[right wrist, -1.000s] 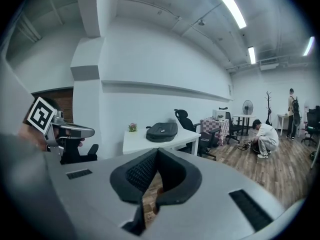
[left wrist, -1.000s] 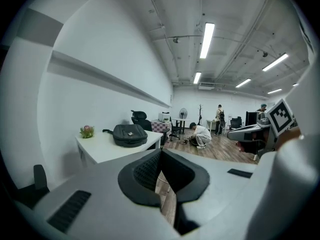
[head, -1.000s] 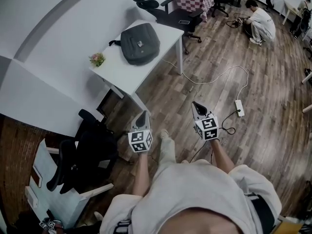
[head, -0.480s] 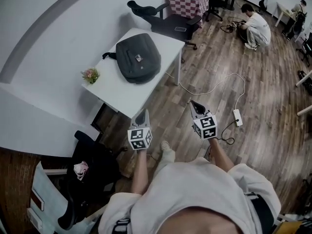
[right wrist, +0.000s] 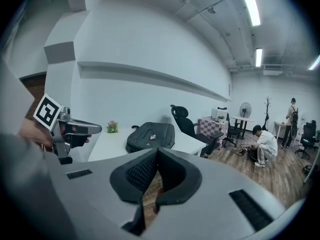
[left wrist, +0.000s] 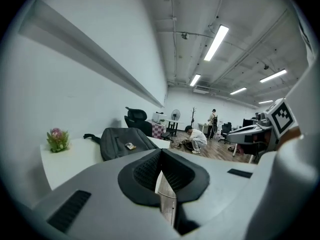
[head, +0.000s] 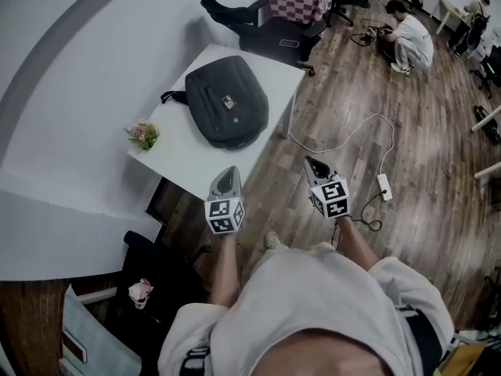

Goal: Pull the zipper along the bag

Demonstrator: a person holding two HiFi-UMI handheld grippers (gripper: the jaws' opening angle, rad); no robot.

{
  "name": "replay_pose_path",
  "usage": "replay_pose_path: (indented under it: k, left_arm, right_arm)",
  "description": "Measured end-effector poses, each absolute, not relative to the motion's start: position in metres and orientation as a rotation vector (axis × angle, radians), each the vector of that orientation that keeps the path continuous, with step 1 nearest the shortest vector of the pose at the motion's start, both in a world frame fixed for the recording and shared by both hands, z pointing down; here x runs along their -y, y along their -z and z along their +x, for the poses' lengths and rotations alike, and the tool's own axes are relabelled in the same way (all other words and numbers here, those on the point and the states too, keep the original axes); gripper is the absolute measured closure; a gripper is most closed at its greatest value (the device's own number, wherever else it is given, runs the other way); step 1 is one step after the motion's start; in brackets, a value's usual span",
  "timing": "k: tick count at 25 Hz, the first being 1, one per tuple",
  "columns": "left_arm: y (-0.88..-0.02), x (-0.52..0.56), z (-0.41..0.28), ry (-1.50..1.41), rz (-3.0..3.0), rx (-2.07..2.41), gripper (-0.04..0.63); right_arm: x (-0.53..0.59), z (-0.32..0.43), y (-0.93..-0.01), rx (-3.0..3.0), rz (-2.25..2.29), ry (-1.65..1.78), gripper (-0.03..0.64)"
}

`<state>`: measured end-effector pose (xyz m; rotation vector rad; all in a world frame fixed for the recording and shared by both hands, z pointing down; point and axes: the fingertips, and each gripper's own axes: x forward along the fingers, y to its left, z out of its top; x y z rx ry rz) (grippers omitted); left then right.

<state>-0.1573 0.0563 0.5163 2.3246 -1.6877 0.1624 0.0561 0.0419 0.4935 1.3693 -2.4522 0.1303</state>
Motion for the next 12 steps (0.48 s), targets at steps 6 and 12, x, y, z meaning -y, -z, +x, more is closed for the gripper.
replay_pose_path:
  k: [6, 12]
  left_arm:
    - [-0.524, -0.026, -0.161, -0.174, 2.346, 1.63, 0.569]
    - [-0.526, -0.001, -0.163, -0.188, 2.347, 1.614, 0.569]
  right_arm:
    - [-0.019, 0.057, -0.502, 2.404, 1.402, -0.155, 0.603]
    - [0.005, 0.059, -0.504, 2.391, 1.414, -0.173, 0.603]
